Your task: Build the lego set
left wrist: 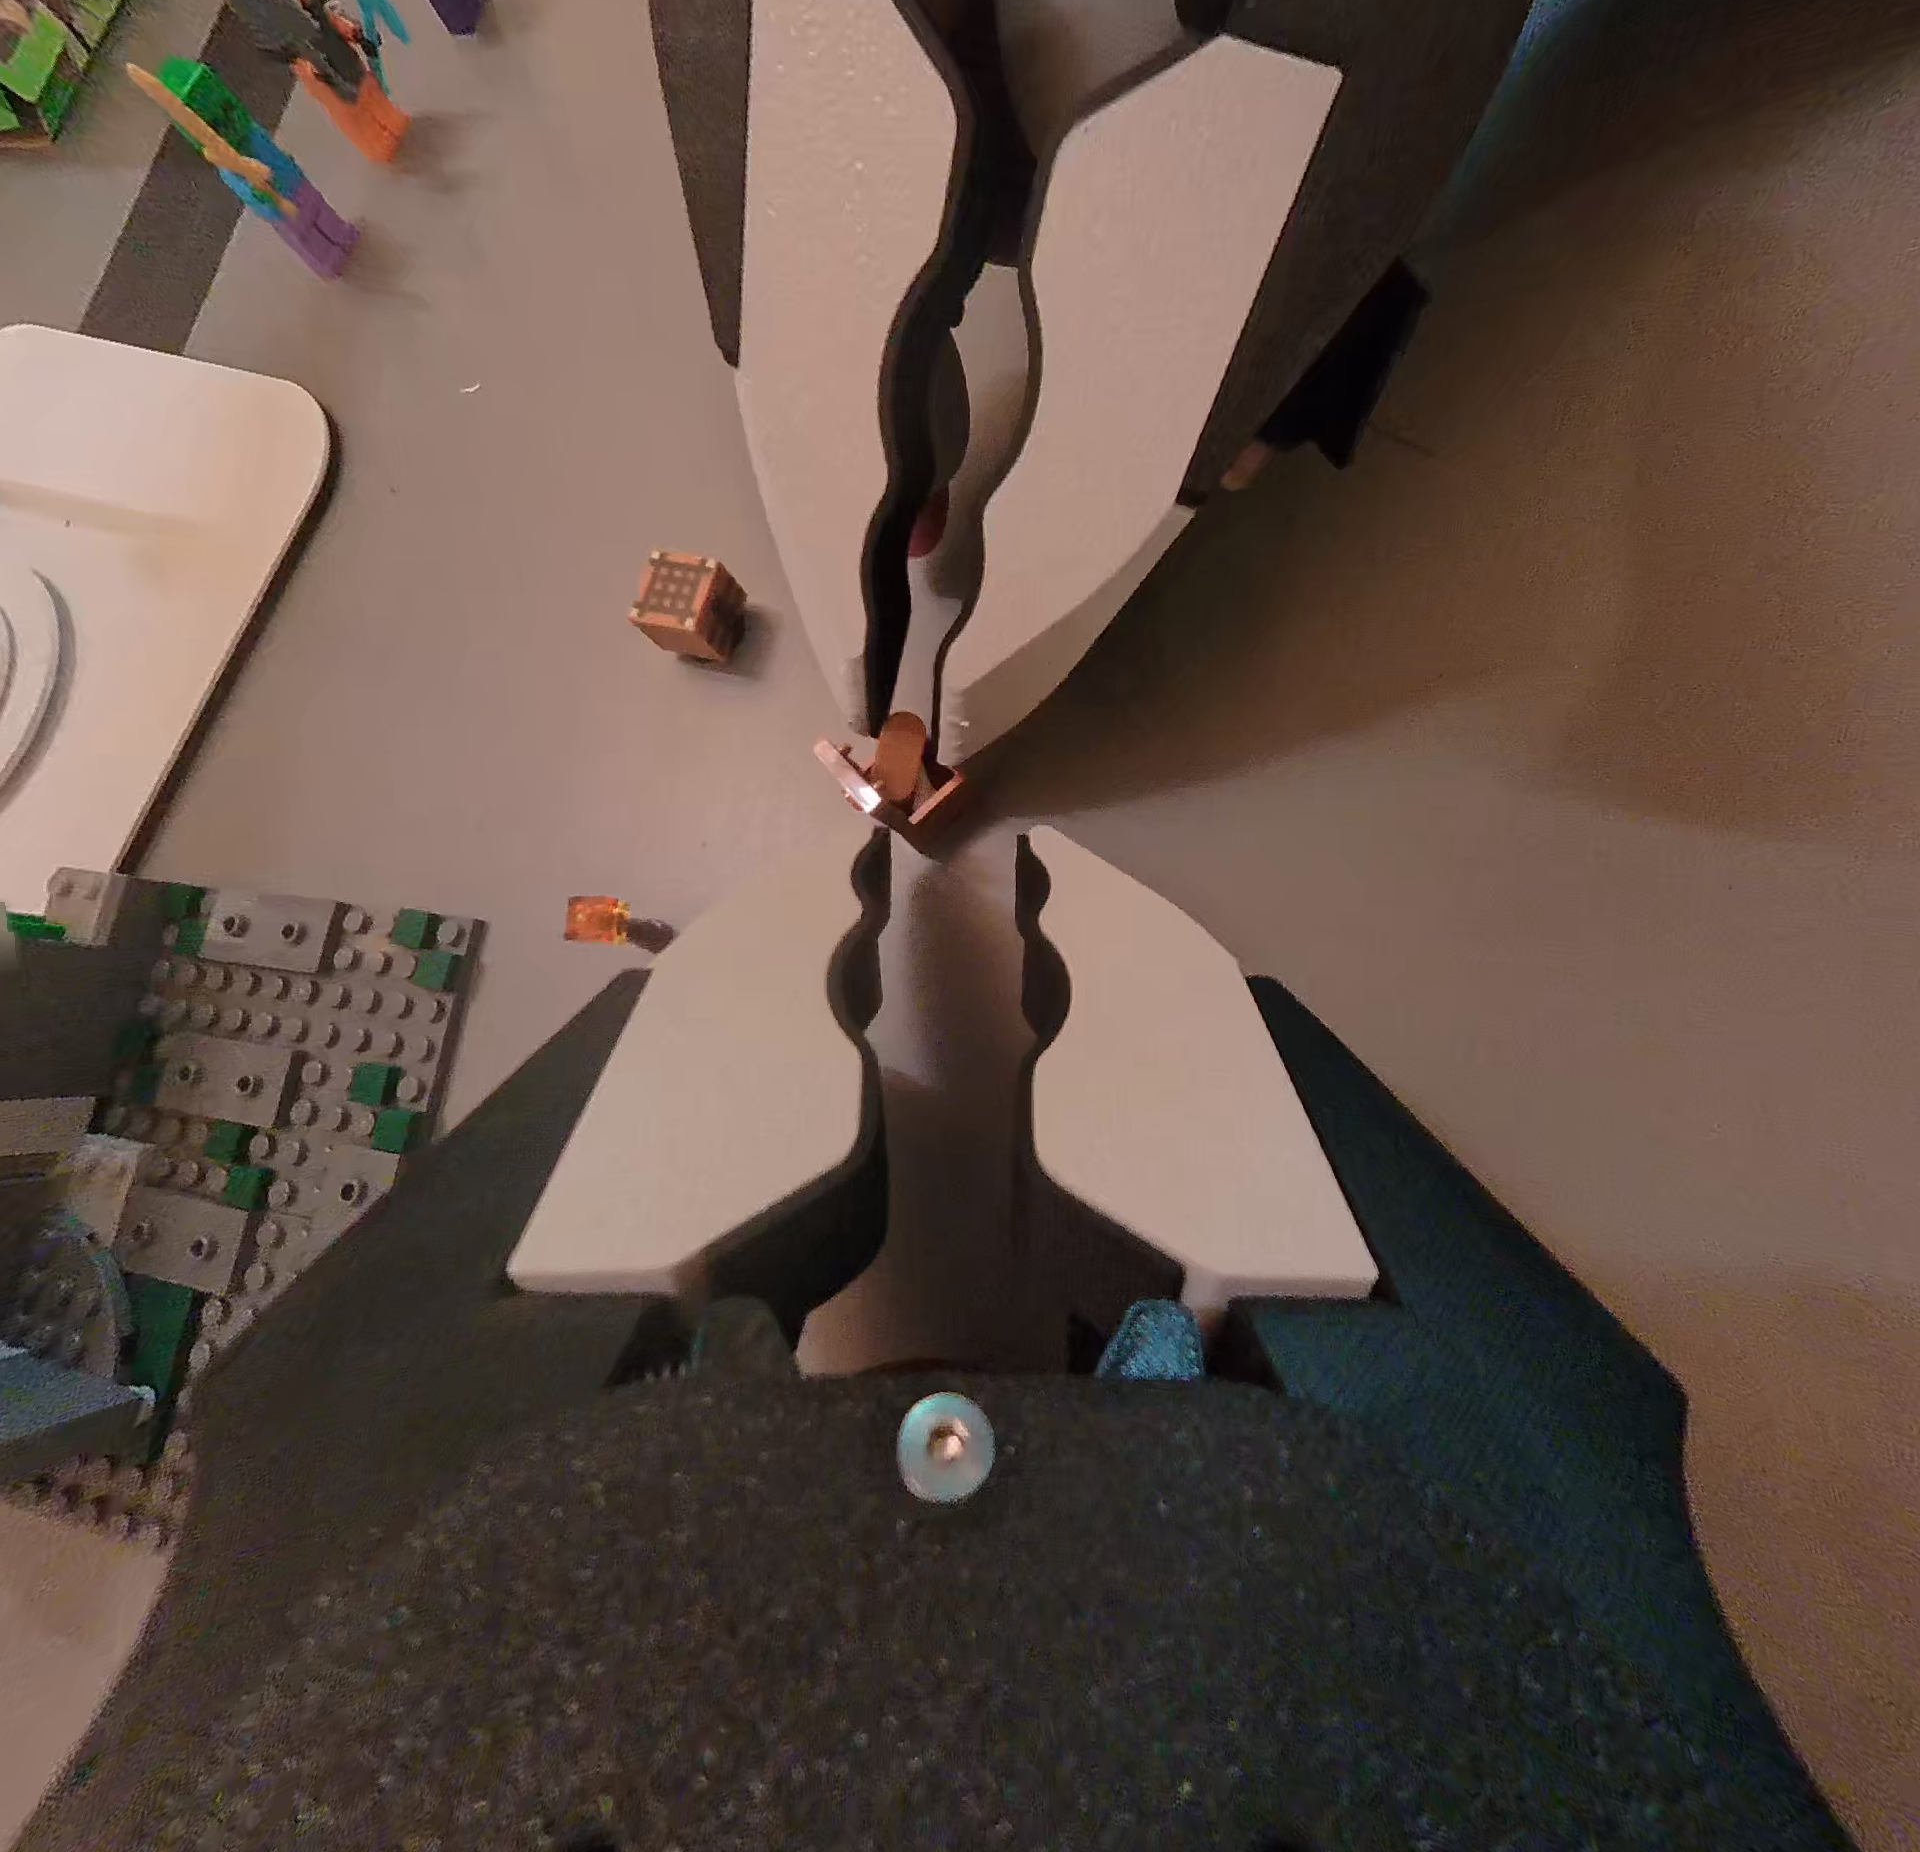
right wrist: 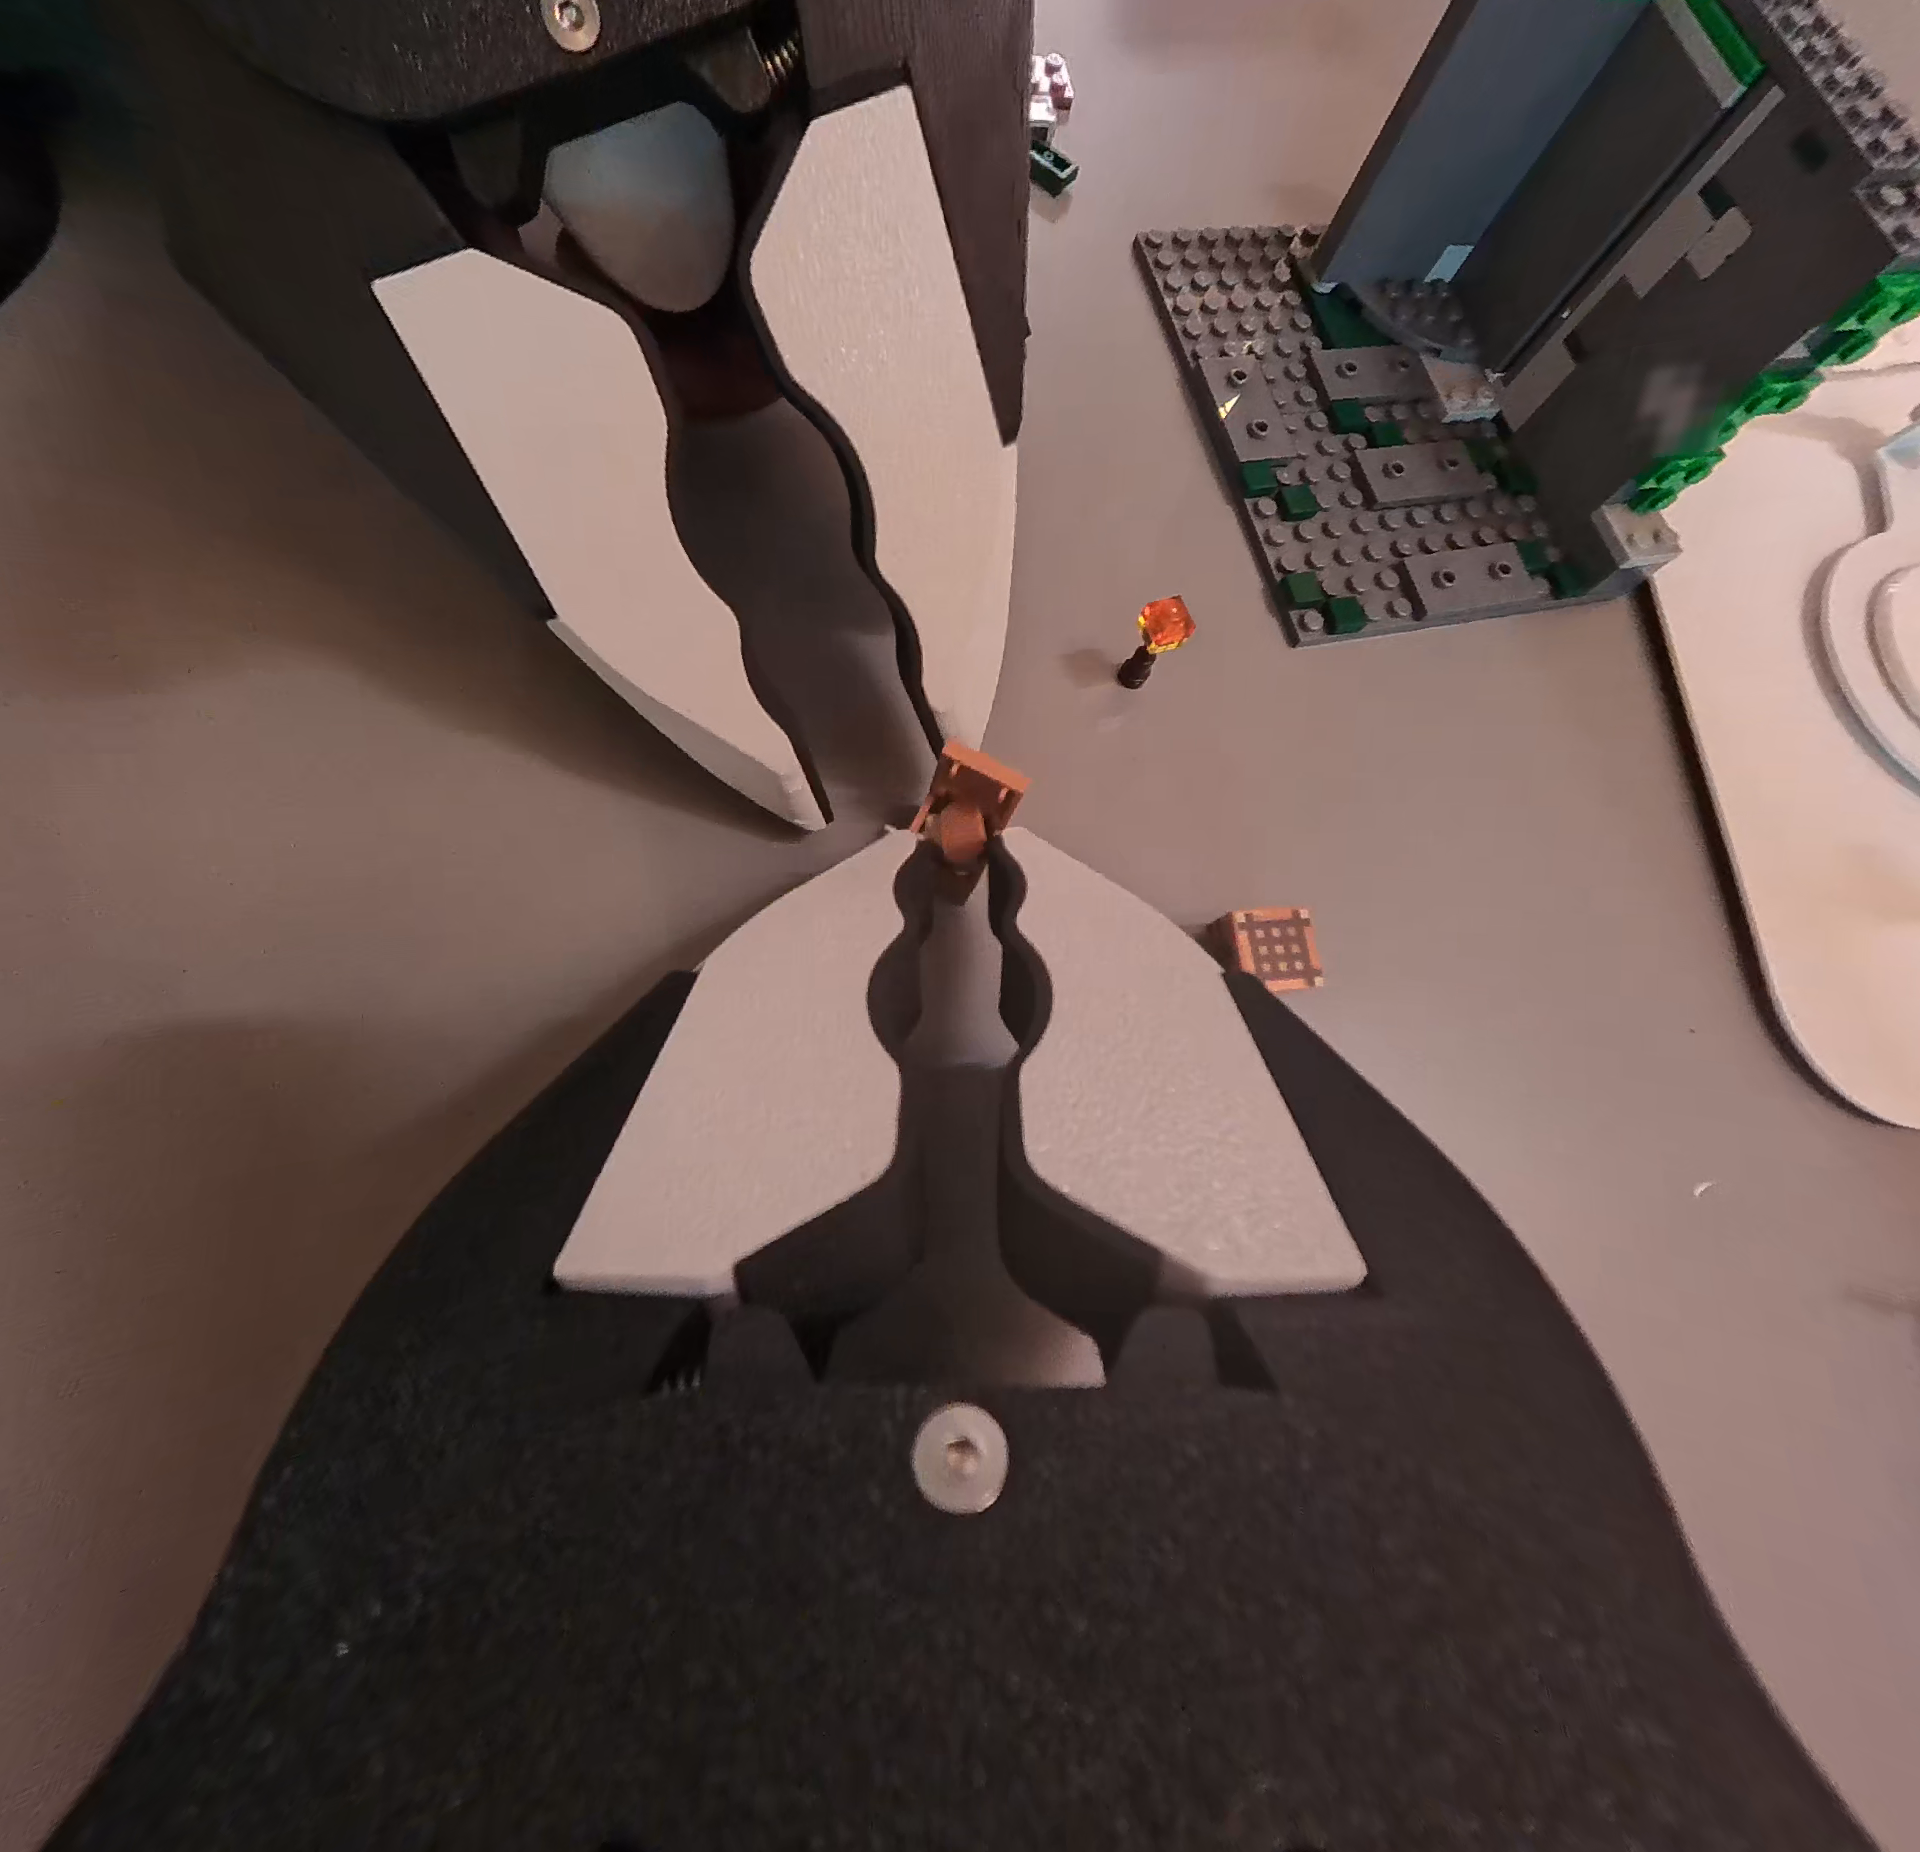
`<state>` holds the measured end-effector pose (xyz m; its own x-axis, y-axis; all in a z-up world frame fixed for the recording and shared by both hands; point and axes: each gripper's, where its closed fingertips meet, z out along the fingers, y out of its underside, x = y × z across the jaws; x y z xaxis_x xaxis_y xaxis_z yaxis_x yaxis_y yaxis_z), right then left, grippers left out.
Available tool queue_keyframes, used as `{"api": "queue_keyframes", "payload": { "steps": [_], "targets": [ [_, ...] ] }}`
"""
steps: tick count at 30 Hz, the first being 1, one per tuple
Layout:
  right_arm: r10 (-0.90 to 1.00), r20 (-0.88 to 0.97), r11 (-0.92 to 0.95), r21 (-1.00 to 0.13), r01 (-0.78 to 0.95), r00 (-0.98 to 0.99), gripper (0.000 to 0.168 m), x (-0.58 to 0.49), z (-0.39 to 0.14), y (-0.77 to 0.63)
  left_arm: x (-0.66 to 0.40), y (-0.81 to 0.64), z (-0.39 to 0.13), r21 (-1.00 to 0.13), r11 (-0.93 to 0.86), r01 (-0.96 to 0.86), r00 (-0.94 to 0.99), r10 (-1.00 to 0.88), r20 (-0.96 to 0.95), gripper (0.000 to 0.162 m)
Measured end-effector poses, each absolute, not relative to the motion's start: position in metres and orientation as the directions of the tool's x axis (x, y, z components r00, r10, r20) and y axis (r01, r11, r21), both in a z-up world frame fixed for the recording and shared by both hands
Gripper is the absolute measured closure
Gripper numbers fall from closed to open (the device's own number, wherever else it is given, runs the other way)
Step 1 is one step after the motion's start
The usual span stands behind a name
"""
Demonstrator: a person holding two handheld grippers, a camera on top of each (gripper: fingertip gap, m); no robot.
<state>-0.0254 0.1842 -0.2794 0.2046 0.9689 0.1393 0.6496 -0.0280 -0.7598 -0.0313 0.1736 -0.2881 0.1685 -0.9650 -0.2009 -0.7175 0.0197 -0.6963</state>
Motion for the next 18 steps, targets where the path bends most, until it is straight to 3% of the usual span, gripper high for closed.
{"api": "queue_keyframes", "payload": {
  "steps": [18],
  "targets": [
    [0.977,0.098,-0.040,-0.787,0.615,0.188,0.148,-0.0234,-0.2737,0.1778,-0.0305,0.1727,-0.2889,-0.699,0.020,-0.715,0.170,-0.964,-0.202,0.140]
  ]
}}
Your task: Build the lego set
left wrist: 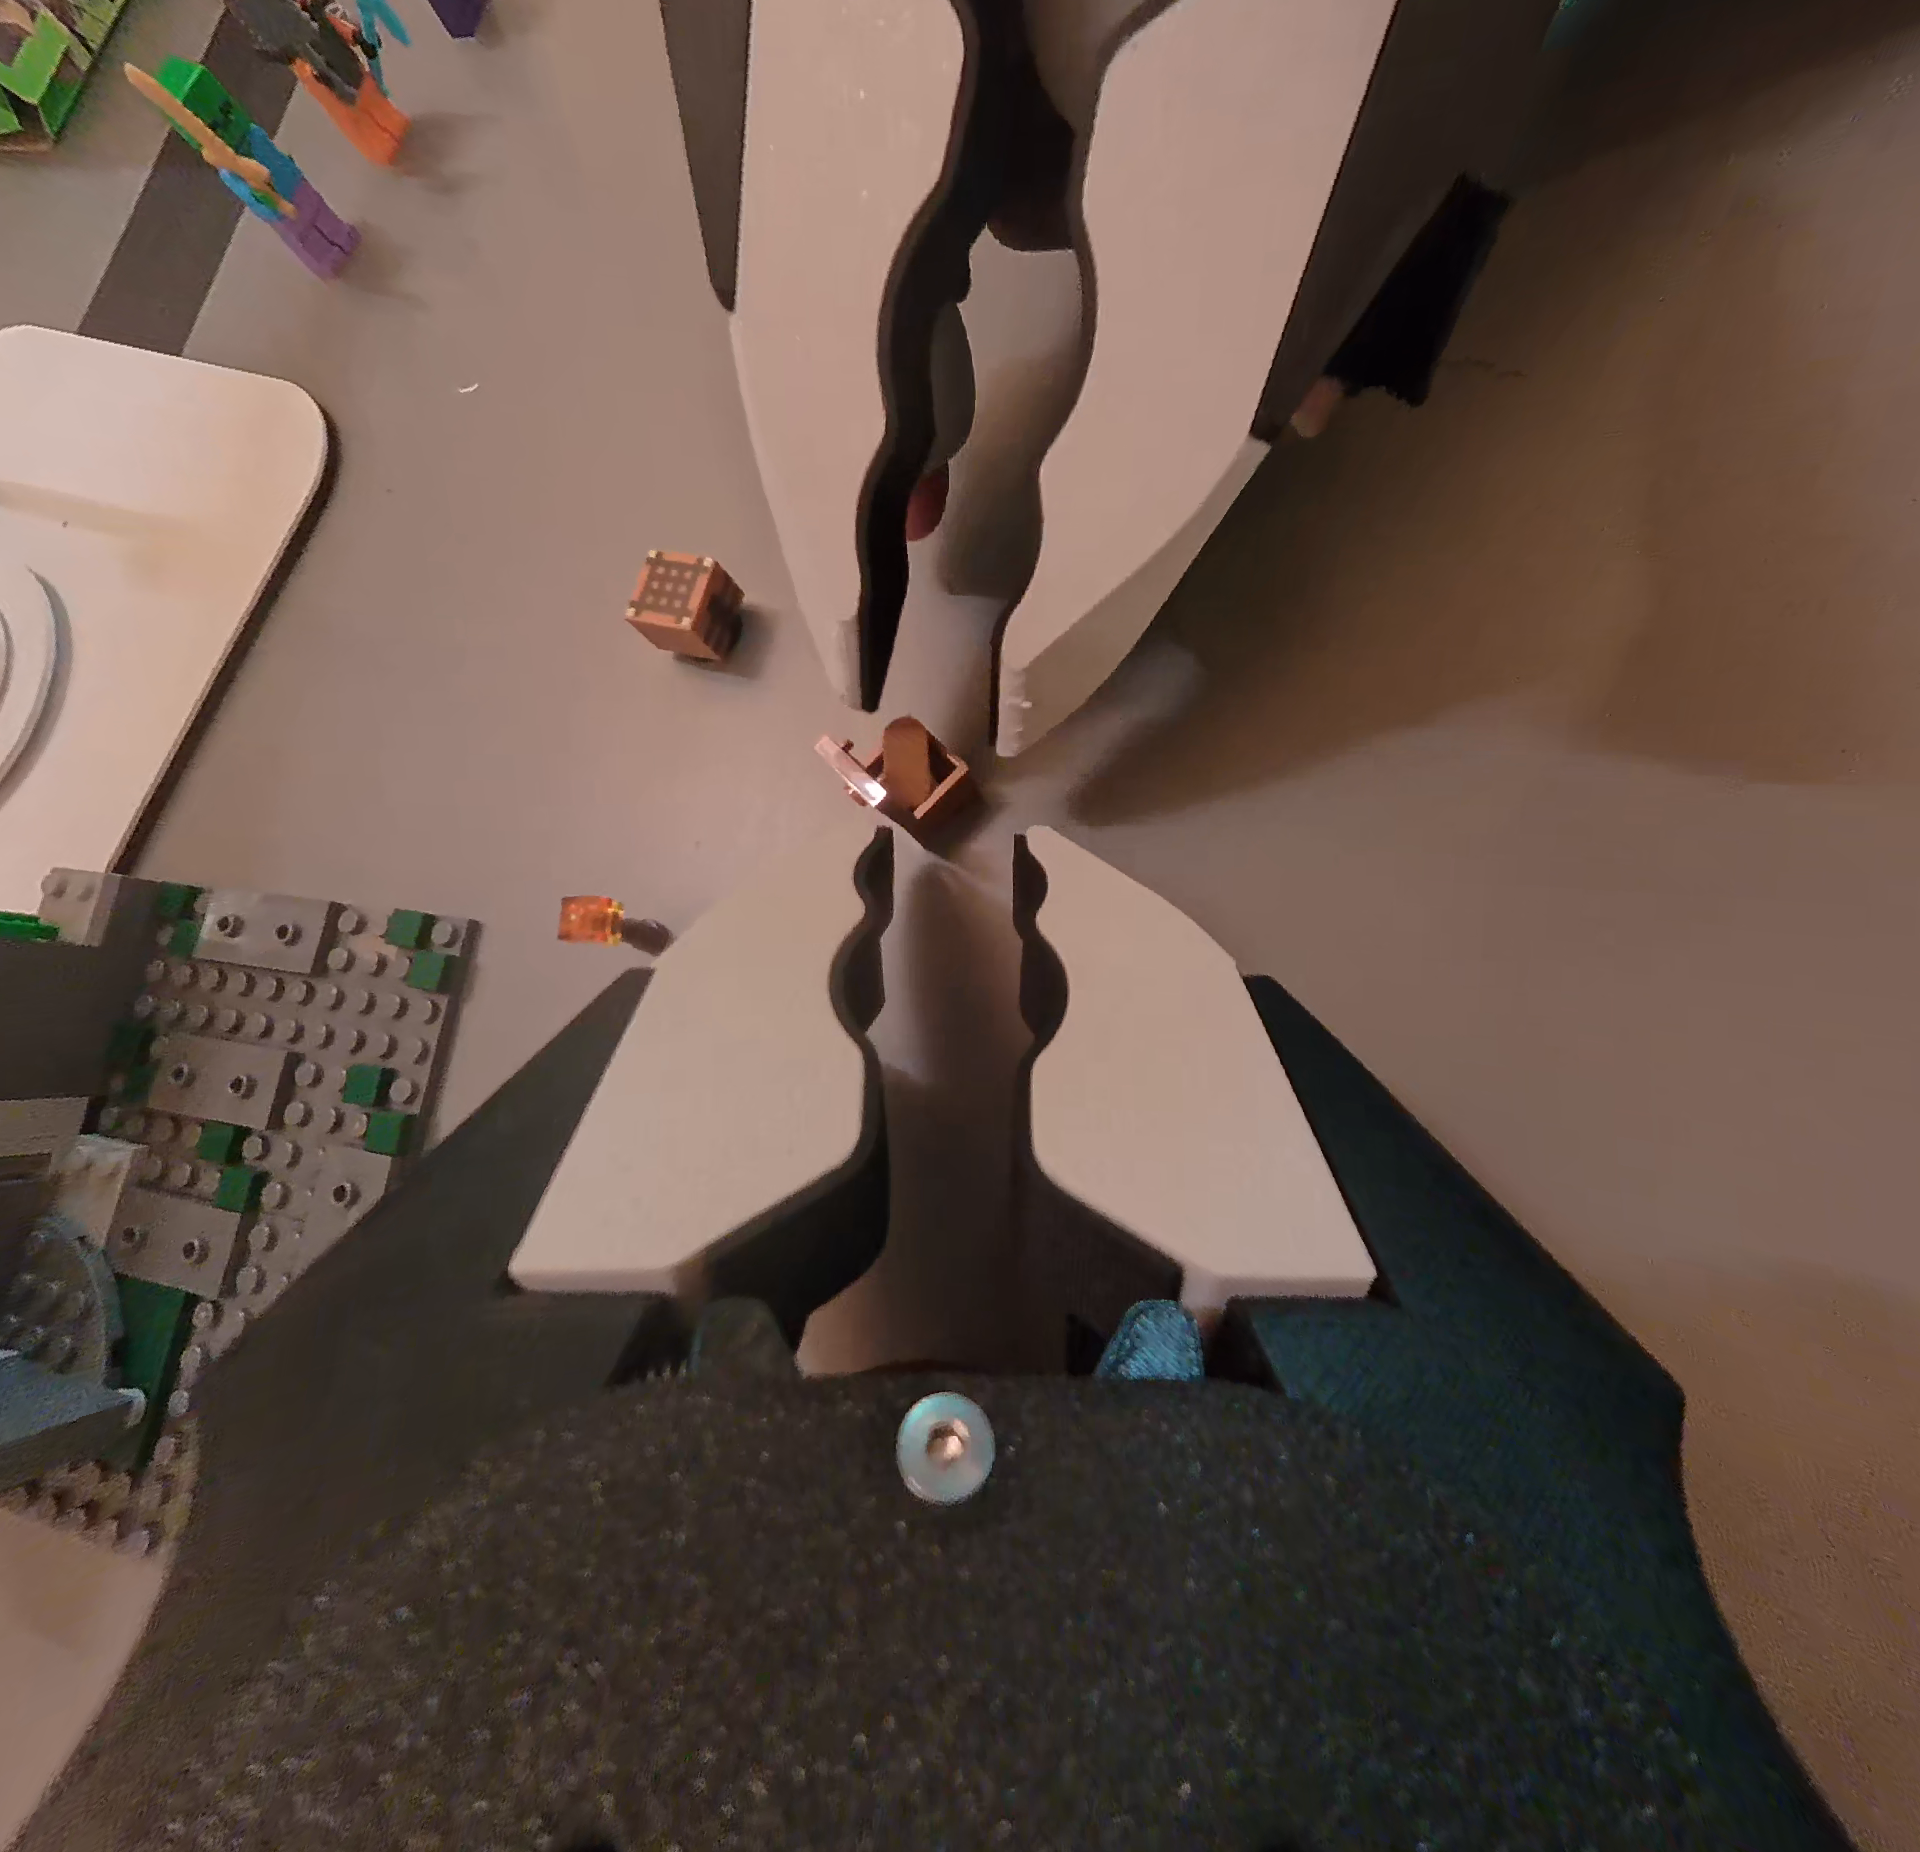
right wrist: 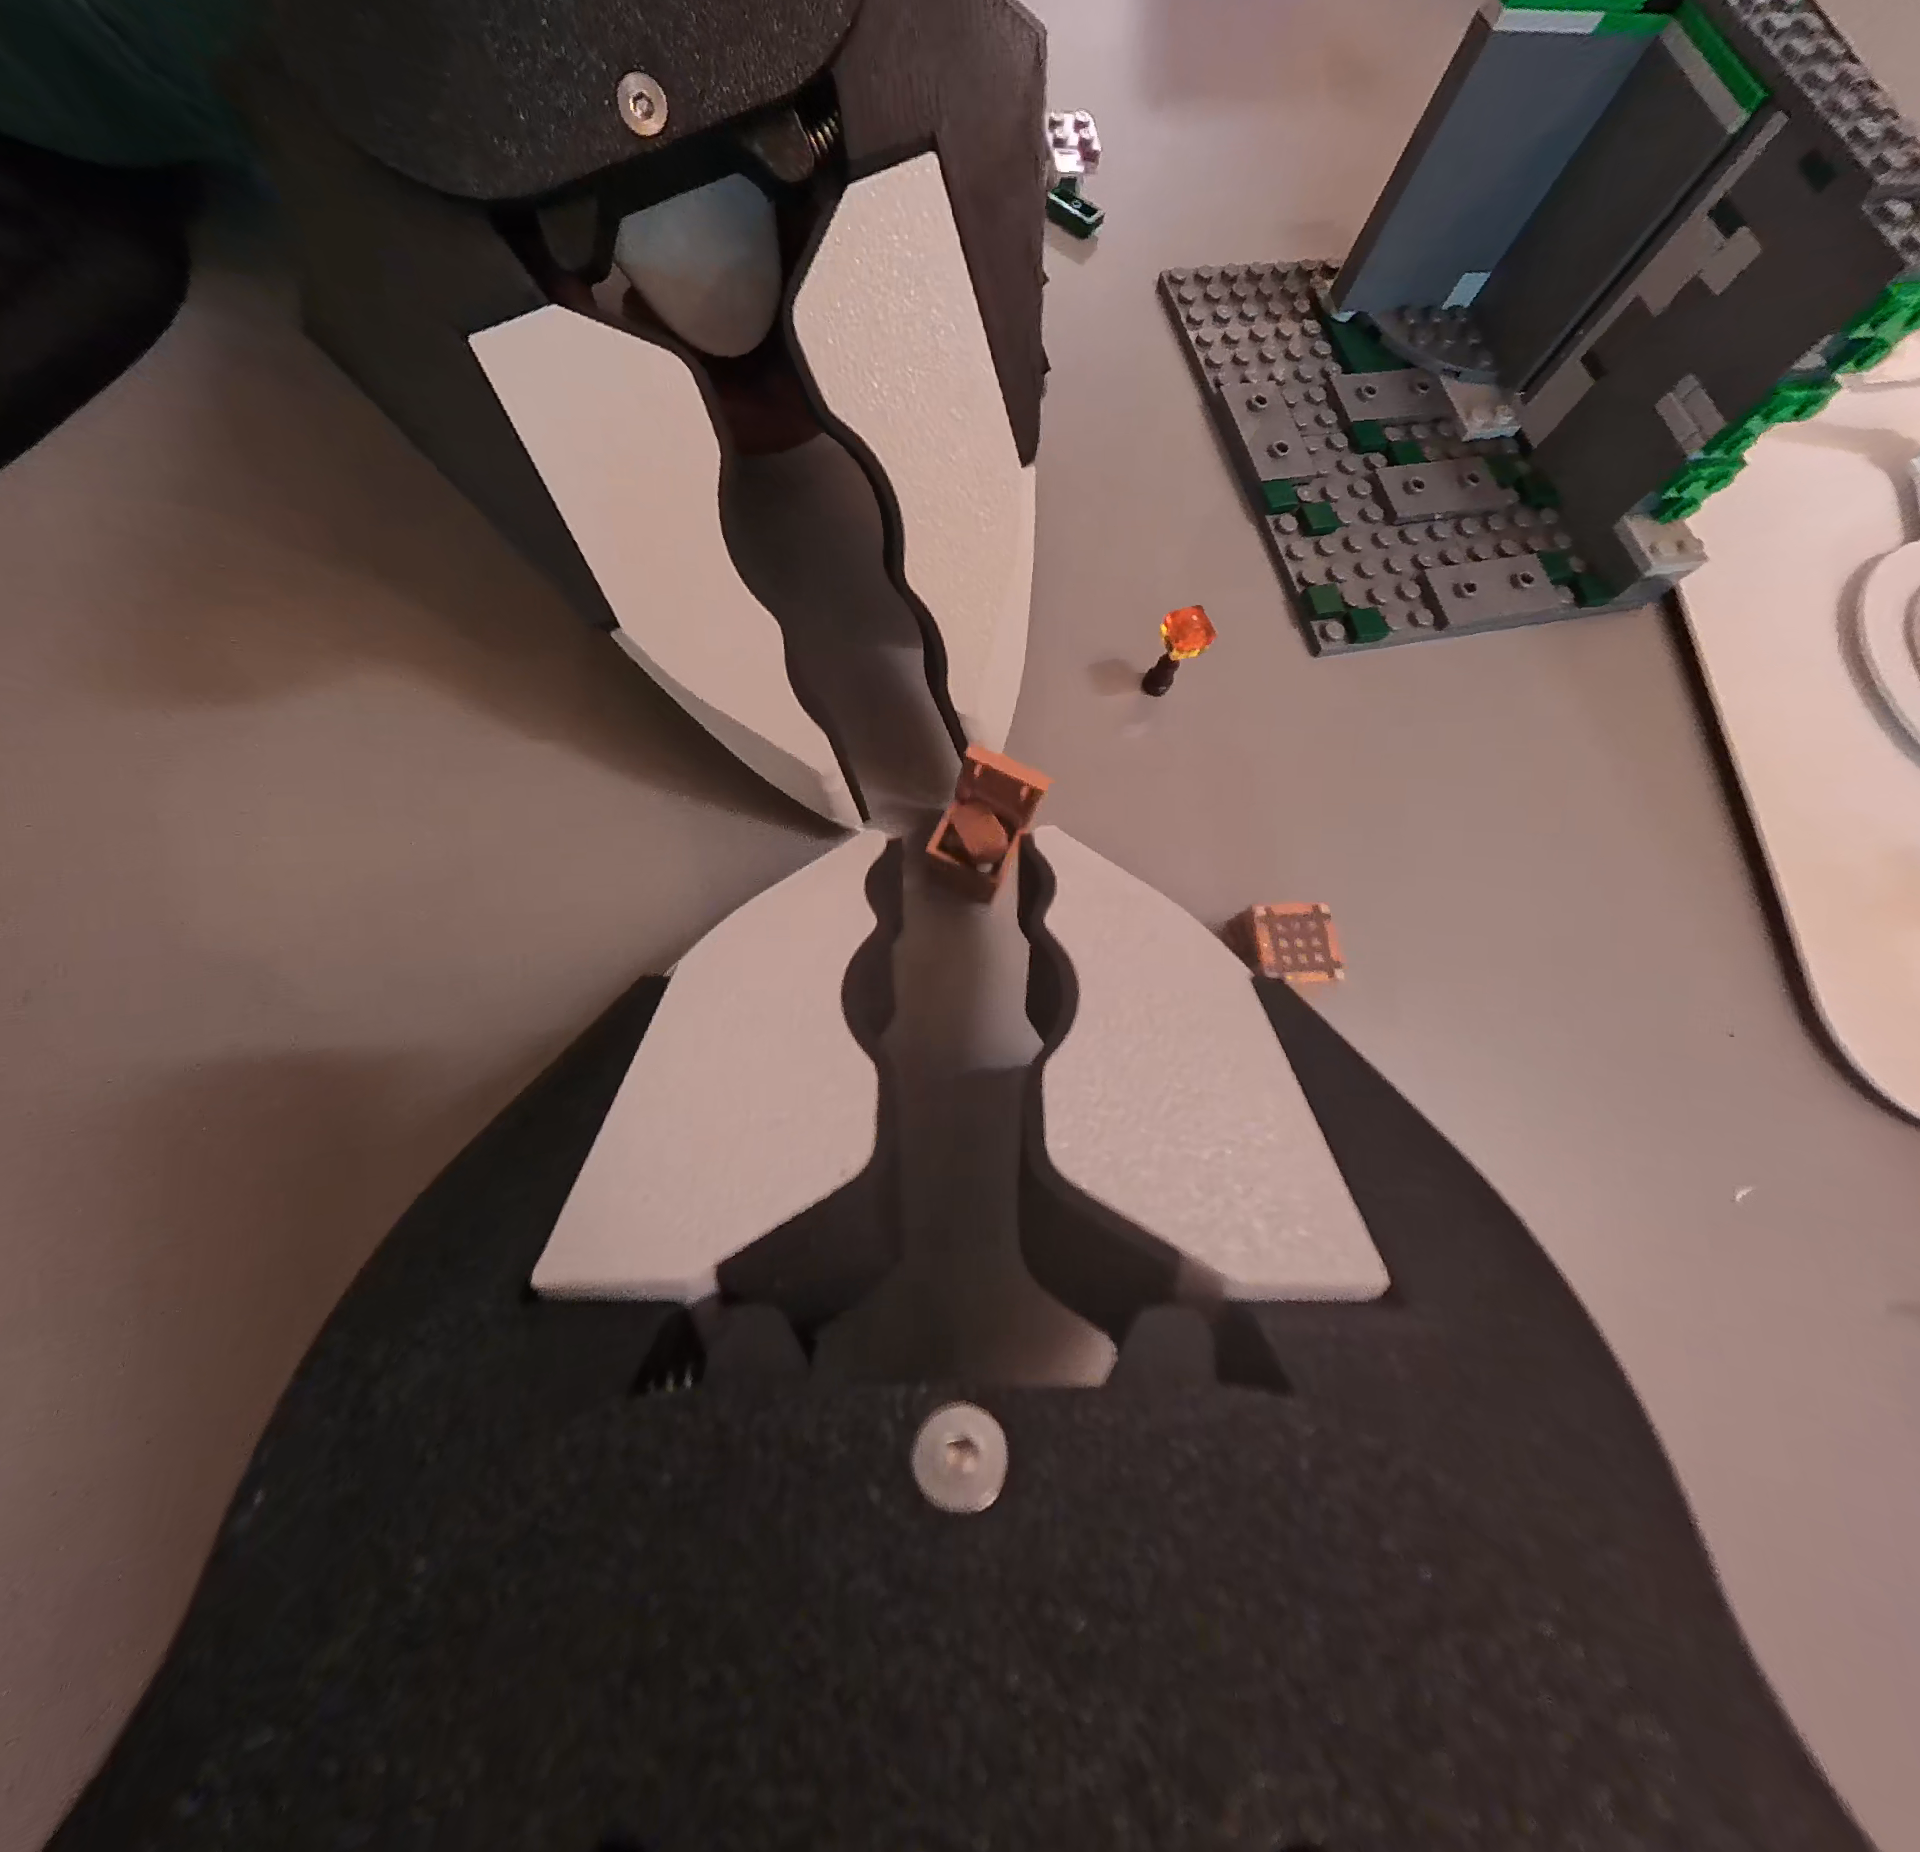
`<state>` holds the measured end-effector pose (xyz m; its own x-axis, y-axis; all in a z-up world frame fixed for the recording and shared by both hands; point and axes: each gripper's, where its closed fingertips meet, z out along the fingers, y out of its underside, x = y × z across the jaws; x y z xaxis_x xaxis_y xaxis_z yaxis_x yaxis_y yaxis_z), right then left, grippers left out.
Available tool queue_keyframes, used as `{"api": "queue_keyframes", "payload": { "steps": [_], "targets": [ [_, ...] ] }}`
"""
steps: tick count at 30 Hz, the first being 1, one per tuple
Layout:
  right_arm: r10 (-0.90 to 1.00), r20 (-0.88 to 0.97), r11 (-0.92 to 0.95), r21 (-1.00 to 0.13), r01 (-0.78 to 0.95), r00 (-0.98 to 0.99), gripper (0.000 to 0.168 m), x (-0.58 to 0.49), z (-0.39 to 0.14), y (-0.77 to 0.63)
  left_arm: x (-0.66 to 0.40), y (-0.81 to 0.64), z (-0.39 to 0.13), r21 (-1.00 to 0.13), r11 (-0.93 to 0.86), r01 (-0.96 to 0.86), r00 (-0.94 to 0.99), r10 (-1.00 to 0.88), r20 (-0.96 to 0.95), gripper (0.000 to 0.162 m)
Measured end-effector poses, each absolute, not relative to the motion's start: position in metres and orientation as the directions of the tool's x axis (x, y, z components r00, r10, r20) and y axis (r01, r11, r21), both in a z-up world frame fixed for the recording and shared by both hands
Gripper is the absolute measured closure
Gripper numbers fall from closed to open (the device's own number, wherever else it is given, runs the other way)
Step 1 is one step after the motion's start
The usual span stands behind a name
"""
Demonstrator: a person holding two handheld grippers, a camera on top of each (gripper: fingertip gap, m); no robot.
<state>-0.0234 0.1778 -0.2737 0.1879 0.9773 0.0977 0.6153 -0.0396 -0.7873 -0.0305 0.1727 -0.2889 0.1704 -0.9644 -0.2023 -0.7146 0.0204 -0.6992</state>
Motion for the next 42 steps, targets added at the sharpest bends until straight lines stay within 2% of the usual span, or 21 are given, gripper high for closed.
{"api": "queue_keyframes", "payload": {
  "steps": [9,14,19,25,30,36,39,42],
  "targets": [
    [0.975,0.153,0.002,-0.728,0.686,0.160,0.144,-0.015,-0.285,0.181,-0.032,0.174,-0.291,-0.685,0.014,-0.729,0.174,-0.963,-0.205,0.145],
    [0.982,0.182,0.174,-0.741,0.648,-0.056,0.137,-0.022,-0.275,0.183,-0.039,0.178,-0.280,-0.686,0.016,-0.727,0.191,-0.955,-0.225,0.145],
    [0.948,0.164,0.308,-0.690,0.655,-0.273,0.133,-0.024,-0.277,0.185,-0.053,0.182,-0.272,-0.682,0.022,-0.731,0.211,-0.943,-0.257,0.147],
    [0.896,0.124,0.388,-0.684,0.617,-0.426,0.138,-0.032,-0.278,0.184,-0.059,0.184,-0.272,-0.678,0.028,-0.734,0.207,-0.942,-0.263,0.148],
    [0.841,0.144,0.489,-0.613,0.621,-0.521,0.144,-0.031,-0.282,0.180,-0.058,0.182,-0.272,-0.690,0.026,-0.724,0.198,-0.949,-0.244,0.148],
    [0.817,0.153,0.533,-0.565,0.629,-0.555,0.152,-0.031,-0.283,0.177,-0.059,0.182,-0.275,-0.692,0.020,-0.721,0.194,-0.954,-0.229,0.148],
    [0.851,0.131,0.479,-0.594,0.647,-0.509,0.161,-0.029,-0.279,0.176,-0.059,0.181,-0.274,-0.695,0.023,-0.718,0.193,-0.954,-0.231,0.148],
    [0.888,0.121,0.421,-0.604,0.677,-0.444,0.161,-0.020,-0.277,0.179,-0.058,0.181,-0.271,-0.702,0.023,-0.712,0.195,-0.954,-0.229,0.149]
  ]
}}
